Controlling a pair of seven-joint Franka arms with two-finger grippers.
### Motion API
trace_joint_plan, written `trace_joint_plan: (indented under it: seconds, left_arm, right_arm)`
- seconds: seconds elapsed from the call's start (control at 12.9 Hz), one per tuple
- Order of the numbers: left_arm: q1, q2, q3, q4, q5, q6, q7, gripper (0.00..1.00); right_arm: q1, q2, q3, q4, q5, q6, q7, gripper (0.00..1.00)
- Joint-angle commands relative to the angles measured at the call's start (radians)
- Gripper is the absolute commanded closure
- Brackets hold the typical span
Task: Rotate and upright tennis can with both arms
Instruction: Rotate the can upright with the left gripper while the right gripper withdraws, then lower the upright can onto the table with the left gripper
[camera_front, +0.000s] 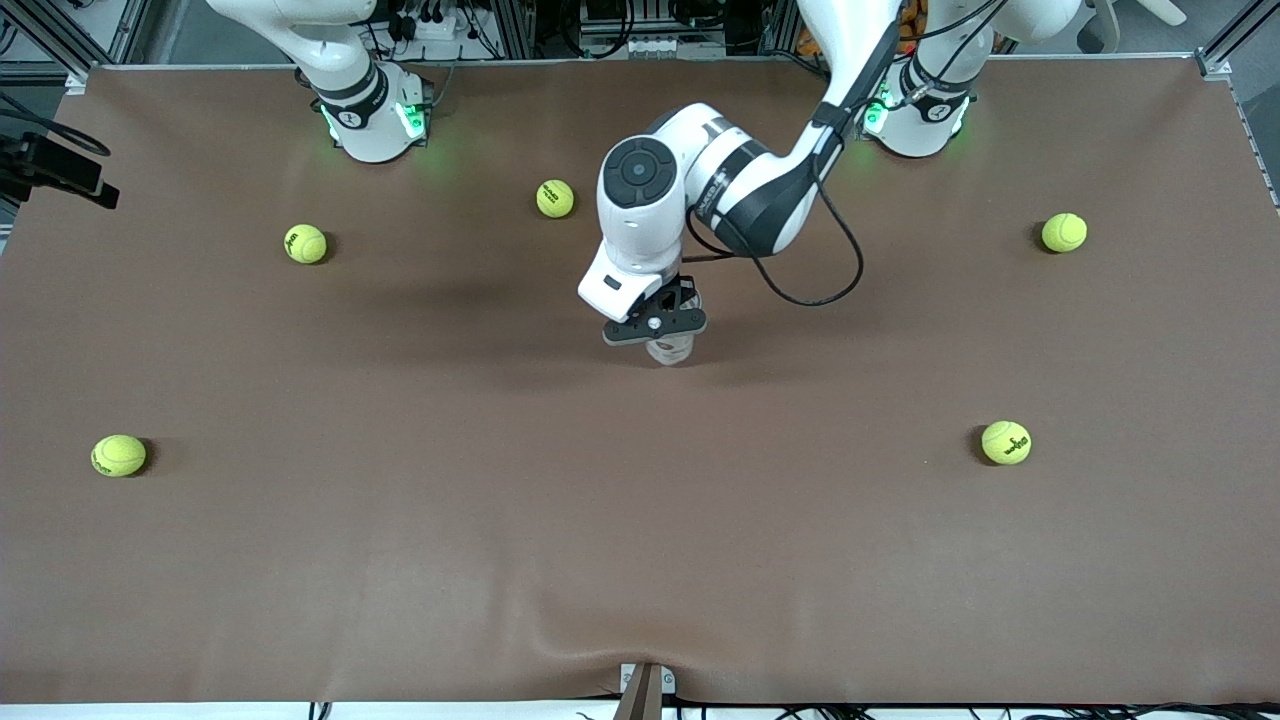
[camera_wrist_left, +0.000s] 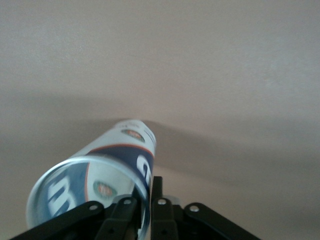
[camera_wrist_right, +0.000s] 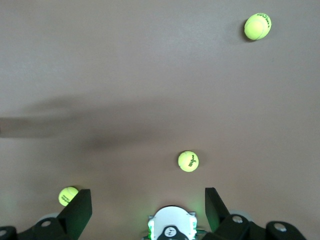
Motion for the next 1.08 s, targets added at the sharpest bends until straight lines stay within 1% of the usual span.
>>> trace_joint_plan:
  seconds: [0.0,0.08,0.15,0.23,0.31,0.39,0.54,0.7,0.85,0.93,1.01]
  left_arm:
    - [-0.016,0.058,0.012,0.037,0.03,-0.01,-0.001,0.78]
    - [-0.019,0.067,0.01,0.039,0.033,-0.002,-0.001,0.76]
    - [-0.023,0.066,0.01,0.04,0.033,0.0,-0.004,0.56]
    - [-0.023,0.053,0.01,0.04,0.033,-0.002,-0.005,0.18]
    - [-0.023,0.031,0.01,0.04,0.033,-0.003,-0.007,0.0]
    - [-0.02,0.012,0.01,0.04,0.024,-0.017,-0.011,0.0]
    - [-0.017,-0.043,0.01,0.039,0.021,-0.034,-0.011,0.0]
    - [-0.012,-0.097,0.017,0.04,0.024,-0.133,-0.007,0.0]
    - [0.008,-0.175,0.02,0.039,0.03,-0.209,-0.002,0.0]
    - [0.038,-0.21,0.02,0.039,0.031,-0.249,0.001,0.0]
    - [0.065,-0.245,0.018,0.039,0.033,-0.285,0.014,0.0]
  right_arm:
    - [-0.015,-0.015,0.007,-0.001,0.025,0.02,0.02,0.0]
    - [-0.017,-0.015,0.006,0.002,0.024,0.032,0.017,0.0]
    - [-0.017,-0.015,0.004,0.004,0.022,0.033,0.004,0.0]
    - [-0.017,-0.015,0.002,0.004,0.013,0.038,-0.018,0.0]
    - [-0.017,-0.012,0.004,0.006,-0.008,0.047,-0.033,0.0]
    - [-0.017,-0.012,0.004,0.015,-0.021,0.043,-0.038,0.0]
    - [-0.014,-0.008,0.005,0.019,-0.012,0.044,-0.036,0.0]
    - [0.011,-0.006,0.016,0.021,-0.03,0.049,-0.035,0.0]
    - [0.025,-0.005,0.016,0.021,-0.027,0.05,-0.038,0.0]
    - [0.031,-0.005,0.016,0.021,-0.047,0.049,-0.039,0.0]
    - [0.041,-0.005,0.016,0.021,-0.091,0.049,-0.039,0.0]
